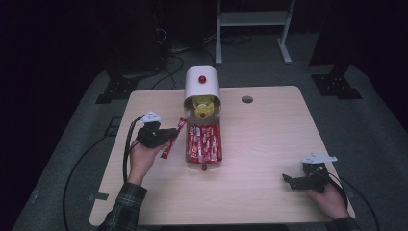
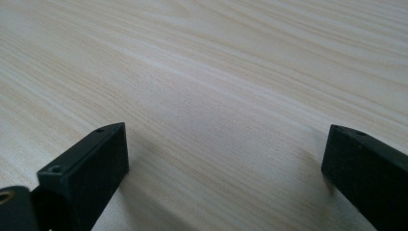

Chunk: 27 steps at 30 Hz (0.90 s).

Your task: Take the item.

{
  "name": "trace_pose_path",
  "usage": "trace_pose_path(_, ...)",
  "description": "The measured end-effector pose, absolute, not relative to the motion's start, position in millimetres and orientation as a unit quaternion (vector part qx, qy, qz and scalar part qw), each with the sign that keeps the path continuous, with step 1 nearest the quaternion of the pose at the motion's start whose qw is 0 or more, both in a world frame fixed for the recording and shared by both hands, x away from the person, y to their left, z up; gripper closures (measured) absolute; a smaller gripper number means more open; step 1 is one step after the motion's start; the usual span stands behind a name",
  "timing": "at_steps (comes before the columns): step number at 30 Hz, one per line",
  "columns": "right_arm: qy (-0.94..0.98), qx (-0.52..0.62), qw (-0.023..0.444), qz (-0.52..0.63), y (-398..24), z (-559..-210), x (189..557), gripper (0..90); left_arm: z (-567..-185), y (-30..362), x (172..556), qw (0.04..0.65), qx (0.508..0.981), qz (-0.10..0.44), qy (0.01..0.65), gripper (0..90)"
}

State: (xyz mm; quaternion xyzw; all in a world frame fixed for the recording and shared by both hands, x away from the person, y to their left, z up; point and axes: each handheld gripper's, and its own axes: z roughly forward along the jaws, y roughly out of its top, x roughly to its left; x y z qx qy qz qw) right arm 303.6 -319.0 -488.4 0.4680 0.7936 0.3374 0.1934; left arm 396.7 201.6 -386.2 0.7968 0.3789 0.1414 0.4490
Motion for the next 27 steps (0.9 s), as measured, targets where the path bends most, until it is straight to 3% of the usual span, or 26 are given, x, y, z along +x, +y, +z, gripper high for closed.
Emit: trace_pose_path(27,0.794,0.468,0.193,0.337,-319,-488,304,1.5,-409,213,412,0.417,0.803,0.141,0.403,84.1)
